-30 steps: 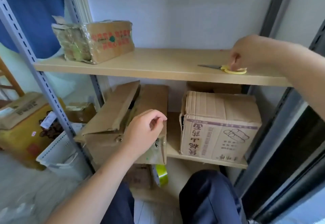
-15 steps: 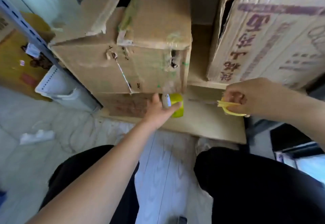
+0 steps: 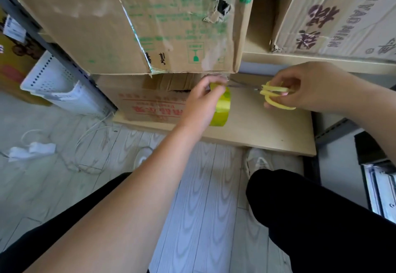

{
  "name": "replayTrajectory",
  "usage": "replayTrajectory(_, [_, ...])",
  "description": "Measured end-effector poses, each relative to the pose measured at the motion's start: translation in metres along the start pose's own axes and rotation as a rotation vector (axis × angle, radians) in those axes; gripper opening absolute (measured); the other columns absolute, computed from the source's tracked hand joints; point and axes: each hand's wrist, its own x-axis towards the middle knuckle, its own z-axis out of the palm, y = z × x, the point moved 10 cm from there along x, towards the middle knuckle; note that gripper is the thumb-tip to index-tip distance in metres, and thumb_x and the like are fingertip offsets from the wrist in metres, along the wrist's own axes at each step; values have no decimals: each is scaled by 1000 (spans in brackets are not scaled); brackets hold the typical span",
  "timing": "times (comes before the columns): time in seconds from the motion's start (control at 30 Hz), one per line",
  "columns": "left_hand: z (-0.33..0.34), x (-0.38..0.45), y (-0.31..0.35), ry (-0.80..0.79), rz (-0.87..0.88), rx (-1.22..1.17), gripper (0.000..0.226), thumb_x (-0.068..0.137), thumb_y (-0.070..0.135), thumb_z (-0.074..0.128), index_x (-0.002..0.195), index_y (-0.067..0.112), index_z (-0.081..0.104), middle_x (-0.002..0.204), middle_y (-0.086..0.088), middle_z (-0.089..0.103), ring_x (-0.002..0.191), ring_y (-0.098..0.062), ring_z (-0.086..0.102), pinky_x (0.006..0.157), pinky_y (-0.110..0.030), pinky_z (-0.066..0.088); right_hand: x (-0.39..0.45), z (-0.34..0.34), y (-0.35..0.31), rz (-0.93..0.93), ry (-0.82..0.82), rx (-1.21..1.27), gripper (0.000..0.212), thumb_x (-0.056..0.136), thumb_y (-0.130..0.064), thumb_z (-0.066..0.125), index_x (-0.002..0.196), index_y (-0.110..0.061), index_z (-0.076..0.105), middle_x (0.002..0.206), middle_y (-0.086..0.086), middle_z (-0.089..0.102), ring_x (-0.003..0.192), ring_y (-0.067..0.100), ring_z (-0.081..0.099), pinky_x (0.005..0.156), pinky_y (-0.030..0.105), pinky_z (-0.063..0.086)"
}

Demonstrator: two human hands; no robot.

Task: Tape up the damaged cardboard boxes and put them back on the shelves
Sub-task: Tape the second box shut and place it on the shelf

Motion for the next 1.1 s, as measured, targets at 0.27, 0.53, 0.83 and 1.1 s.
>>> replayTrajectory(0.27, [5,5,-5,-75,-30,-33,12,96,21,58,100,20,70,109,2,71,97,-9,63,77,-16,45,18,-5,-11,-3,-65,77,9,74,-54,73,81,-49,74,91,-18,70,84,7,58,74,29,47])
replayTrajectory(0.53, [8,9,-12,-90,-65,-123,12,97,24,60,105,26,68,112,-8,71,88,-8,65,75,-19,50,32,-1,-18,11,-78,88,22,67,-55,78,85,-43,76,94,-19,68,83,3,55,63,23,39])
replayTrajectory(0.83, [22,8,-13,-288,-103,-260,5,103,20,53,107,19,53,77,-15,73,67,-29,73,60,-29,57,24,-10,-5,57,-11,21,25,71,-47,82,93,-40,74,87,-24,61,78,-2,52,60,19,36])
replayTrajectory(1.1, [22,5,-31,-275,-85,-107,30,104,36,48,113,8,53,63,-7,68,52,-22,62,56,-29,52,27,-7,-12,53,19,9,26,74,-45,81,98,-39,75,80,-25,57,71,-1,51,56,17,34])
